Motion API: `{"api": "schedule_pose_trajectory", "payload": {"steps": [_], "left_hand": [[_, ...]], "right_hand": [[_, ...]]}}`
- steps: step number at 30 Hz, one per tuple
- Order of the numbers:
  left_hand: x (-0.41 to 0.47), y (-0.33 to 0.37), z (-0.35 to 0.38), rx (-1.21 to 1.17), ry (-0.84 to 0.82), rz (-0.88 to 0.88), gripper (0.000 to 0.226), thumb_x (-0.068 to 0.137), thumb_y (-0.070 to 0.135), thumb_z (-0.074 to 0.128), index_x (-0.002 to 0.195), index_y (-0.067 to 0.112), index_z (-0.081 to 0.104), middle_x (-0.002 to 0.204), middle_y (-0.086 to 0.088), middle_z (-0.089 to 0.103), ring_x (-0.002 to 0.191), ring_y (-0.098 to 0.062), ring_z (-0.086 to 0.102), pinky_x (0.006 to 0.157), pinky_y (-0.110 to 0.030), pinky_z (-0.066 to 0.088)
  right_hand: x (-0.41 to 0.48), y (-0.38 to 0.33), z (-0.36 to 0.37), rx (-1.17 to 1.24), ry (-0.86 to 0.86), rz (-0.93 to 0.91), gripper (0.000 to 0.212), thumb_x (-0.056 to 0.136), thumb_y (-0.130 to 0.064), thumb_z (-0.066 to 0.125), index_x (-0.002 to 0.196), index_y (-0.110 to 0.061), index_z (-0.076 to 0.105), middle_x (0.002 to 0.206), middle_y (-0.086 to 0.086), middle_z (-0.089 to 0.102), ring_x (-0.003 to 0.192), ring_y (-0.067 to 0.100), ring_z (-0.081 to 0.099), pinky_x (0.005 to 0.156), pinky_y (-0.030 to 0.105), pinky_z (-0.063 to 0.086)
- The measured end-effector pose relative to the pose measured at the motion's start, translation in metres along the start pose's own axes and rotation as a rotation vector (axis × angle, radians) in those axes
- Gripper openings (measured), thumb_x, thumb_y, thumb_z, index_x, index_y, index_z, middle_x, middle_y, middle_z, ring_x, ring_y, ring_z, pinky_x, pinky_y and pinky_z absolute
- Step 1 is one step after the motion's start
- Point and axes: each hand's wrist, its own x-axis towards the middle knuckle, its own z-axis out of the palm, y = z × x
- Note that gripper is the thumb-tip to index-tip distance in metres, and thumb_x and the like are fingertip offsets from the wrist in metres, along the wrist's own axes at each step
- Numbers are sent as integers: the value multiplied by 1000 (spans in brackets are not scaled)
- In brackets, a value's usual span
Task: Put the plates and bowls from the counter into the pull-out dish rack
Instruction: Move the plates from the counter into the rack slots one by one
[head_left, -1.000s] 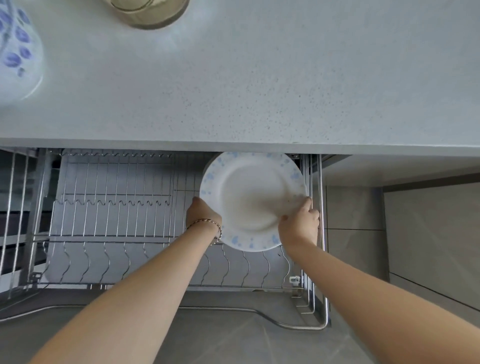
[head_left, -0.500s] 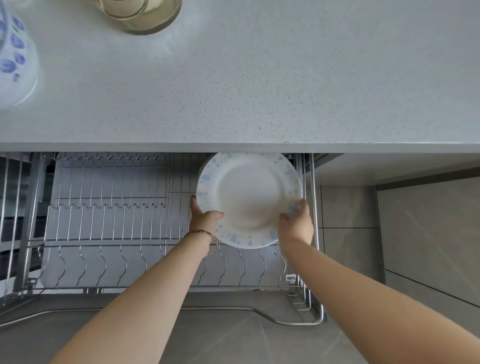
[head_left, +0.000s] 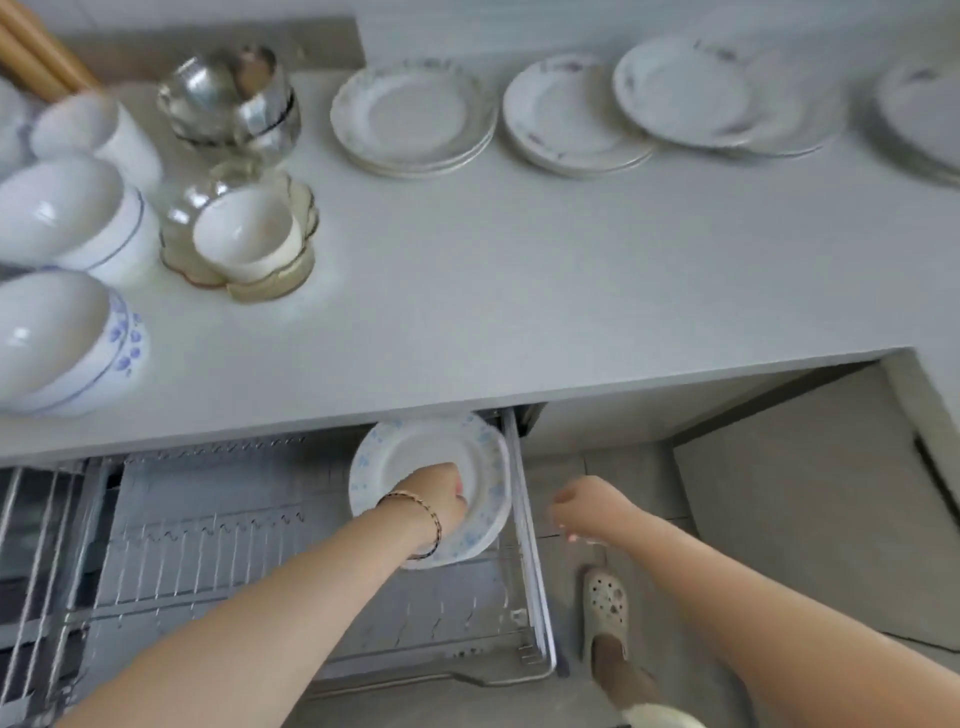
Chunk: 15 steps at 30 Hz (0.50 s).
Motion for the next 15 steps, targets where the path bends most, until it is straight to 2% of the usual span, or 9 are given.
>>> {"api": "schedule_pose_trajectory", "payload": {"steps": [1, 3, 6, 11, 15], "left_hand": [[-6, 24, -5, 26, 2, 33, 29, 92, 13, 38, 111, 13, 59, 115, -11, 62, 107, -26, 59, 83, -28, 44], [-15, 73, -11, 51, 28, 100, 30, 90, 13, 38, 109, 10, 60, 115, -13, 63, 109, -28, 60, 79, -27, 43], [-23, 151, -11, 34, 66, 201, 27, 90, 15, 40, 107, 17, 60, 118, -5, 63, 108, -24, 60, 83, -25, 44], [-28, 285, 9, -102, 58, 298, 13, 88, 17, 43, 88, 25, 53, 106, -2, 68, 101, -21, 65, 87, -29, 49], [-23, 380, 36, -202, 18, 312, 20, 85, 16, 45, 72, 29, 52, 100, 0, 70, 94, -20, 69, 86, -31, 54]], "right_hand": [[-14, 11, -20, 35, 31, -13, 25, 91, -10, 43, 100, -2, 65, 100, 17, 66, 93, 29, 62, 73, 26, 50], [-39, 35, -59, 73, 117, -25, 33, 91, -9, 43, 116, -2, 63, 111, 13, 67, 110, 29, 61, 92, 29, 48], [-65, 82, -117, 70, 223, -27, 39, 91, -6, 41, 126, -8, 58, 130, 10, 60, 122, 26, 54, 102, 29, 43], [-89, 185, -219, 117, 449, 12, 41, 89, -8, 40, 125, -14, 59, 134, 6, 57, 126, 23, 51, 103, 27, 39], [-95, 276, -305, 159, 611, 139, 42, 89, -5, 40, 128, -10, 55, 132, 12, 57, 122, 29, 53, 87, 22, 46]]}}
